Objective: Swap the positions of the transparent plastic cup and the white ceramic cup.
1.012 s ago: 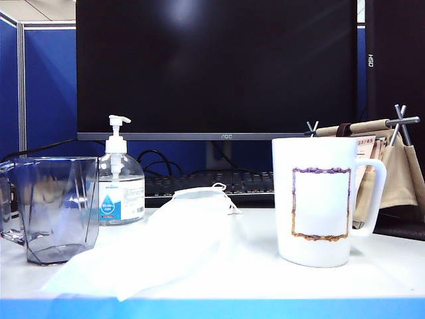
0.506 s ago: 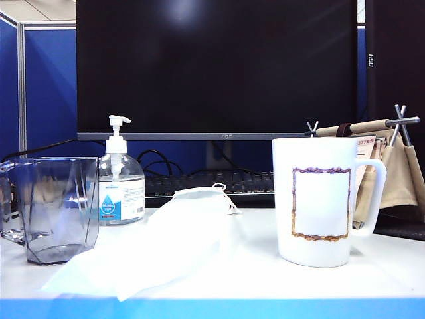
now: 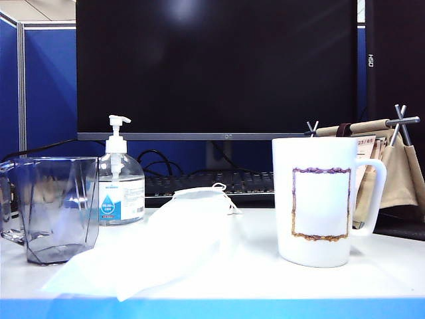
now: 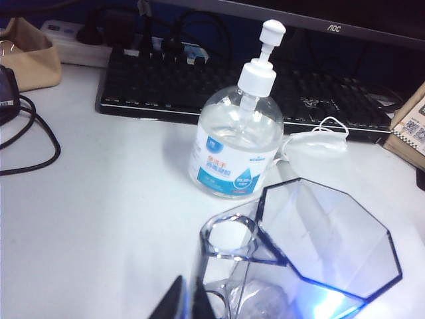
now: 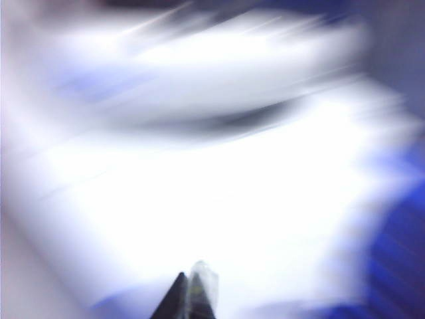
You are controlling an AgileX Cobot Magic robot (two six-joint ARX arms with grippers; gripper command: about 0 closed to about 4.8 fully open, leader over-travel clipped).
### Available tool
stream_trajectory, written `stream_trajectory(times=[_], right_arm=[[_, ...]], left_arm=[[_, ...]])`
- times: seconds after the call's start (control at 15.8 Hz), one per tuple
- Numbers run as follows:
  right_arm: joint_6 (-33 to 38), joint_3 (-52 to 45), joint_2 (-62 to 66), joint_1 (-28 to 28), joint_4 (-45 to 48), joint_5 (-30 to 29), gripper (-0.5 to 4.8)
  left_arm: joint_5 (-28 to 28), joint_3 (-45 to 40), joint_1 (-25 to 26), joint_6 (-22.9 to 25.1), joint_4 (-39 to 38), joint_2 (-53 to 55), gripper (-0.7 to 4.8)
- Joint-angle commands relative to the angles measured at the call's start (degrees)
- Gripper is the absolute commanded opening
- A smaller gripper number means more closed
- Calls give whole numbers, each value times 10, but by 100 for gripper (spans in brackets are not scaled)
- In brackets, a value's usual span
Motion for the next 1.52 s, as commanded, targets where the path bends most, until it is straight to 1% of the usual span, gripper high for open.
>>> stream_trajectory(times=[0.06, 0.25, 0.32, 0.38, 0.51, 0.57, 1.14, 1.2, 1.26, 1.39, 1.45, 1.52], right_arm=[[-2, 1, -1, 1, 46, -275, -5], [-21, 0, -1, 1, 58, -446, -5], [-56, -5, -1, 1, 58, -501, -5], [-73, -5, -1, 1, 59, -534, -5], [-107, -5, -1, 1, 63, -574, -5], [-115, -5, -1, 1, 64, -584, -5], [-115, -5, -1, 0, 64, -583, -5], [-115, -5, -1, -10, 64, -586, -5], [-115, -5, -1, -27, 64, -585, -5], [-115, -5, -1, -101, 64, -585, -5], [-115, -5, -1, -137, 64, -585, -5], [-115, -5, -1, -195, 64, -579, -5]], left_arm=[[0, 0, 0, 2, -6, 0, 22], [0, 0, 0, 2, -6, 0, 22], [0, 0, 0, 2, -6, 0, 22], [0, 0, 0, 2, -6, 0, 22], [0, 0, 0, 2, -6, 0, 22], [0, 0, 0, 2, -6, 0, 22], [0, 0, 0, 2, -6, 0, 22], [0, 0, 0, 2, -6, 0, 22], [0, 0, 1, 2, -6, 0, 22], [0, 0, 5, 2, -6, 0, 22], [2, 0, 18, 2, -6, 0, 22], [4, 0, 48, 2, -6, 0, 22]])
